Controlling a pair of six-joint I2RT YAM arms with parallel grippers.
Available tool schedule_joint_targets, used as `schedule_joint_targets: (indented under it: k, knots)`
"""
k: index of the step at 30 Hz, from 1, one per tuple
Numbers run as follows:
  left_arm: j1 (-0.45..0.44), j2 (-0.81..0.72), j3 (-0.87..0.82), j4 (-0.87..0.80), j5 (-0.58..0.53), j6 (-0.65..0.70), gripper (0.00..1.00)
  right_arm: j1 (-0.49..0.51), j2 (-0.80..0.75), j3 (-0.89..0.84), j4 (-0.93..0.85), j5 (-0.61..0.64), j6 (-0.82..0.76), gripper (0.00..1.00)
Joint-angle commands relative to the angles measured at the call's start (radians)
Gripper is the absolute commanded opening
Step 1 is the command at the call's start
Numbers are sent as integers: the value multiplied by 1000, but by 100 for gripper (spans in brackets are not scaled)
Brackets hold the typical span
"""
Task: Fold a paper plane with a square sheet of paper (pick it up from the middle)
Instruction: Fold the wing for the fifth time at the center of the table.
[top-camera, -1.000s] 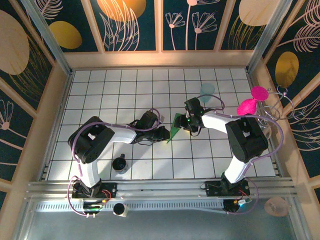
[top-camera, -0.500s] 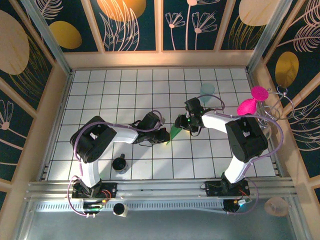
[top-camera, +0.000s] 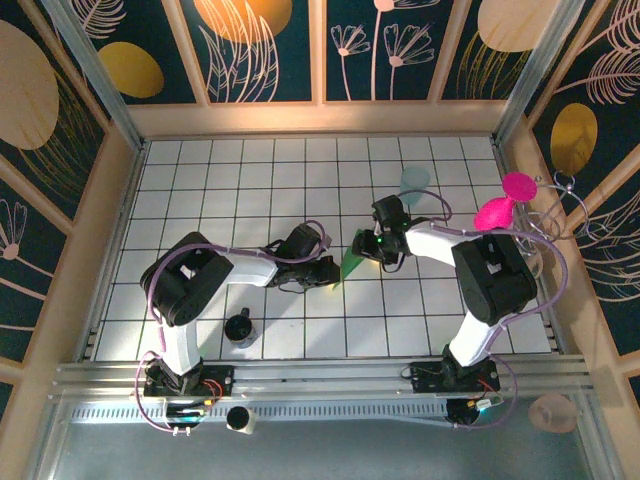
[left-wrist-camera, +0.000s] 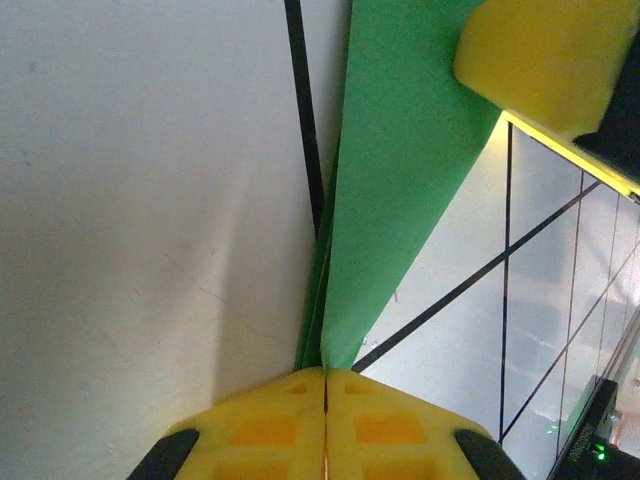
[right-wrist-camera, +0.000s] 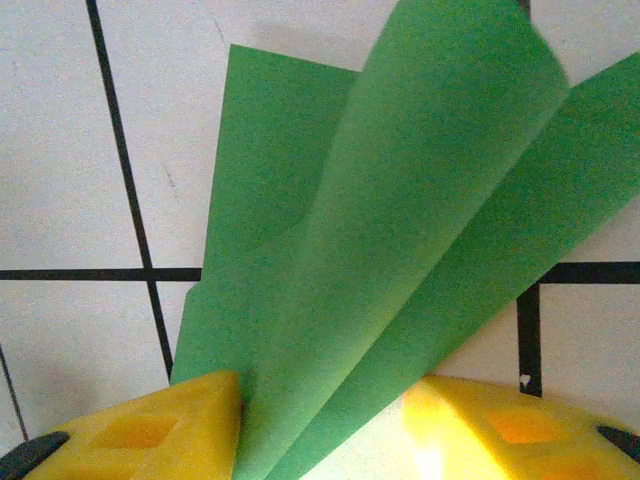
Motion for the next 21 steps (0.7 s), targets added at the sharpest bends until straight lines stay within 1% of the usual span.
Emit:
schedule_joint_targets:
  k: [1,4,7,9,12,14,19,21]
  knots:
    - [-7,38,9,-86,-42,25,9,-16,26,-64,36,25,-7,54]
    - [-8,36,14,-86,-43,23,9,-36,-97,-91,55,-16,-13,57]
    - [-8,32,12,-79,-44,19,9,-54,-216,-128,69,-52,-29,58]
    - [-8,29,12,-74,-42,18,9,-57,-274,-144,70,-69,-43,58]
    - [-9,27,11,-67,-42,16,9,-51,-322,-165,100,-150,-51,55]
    - [-8,26,11,-65,-40,16,9,-32,-324,-172,133,-196,-48,52]
    - [-8,27,11,-61,-34,18,9,6,-229,-127,161,-220,-27,39]
    - [-9,23,10,-61,-33,18,9,9,-193,-118,175,-224,-23,36]
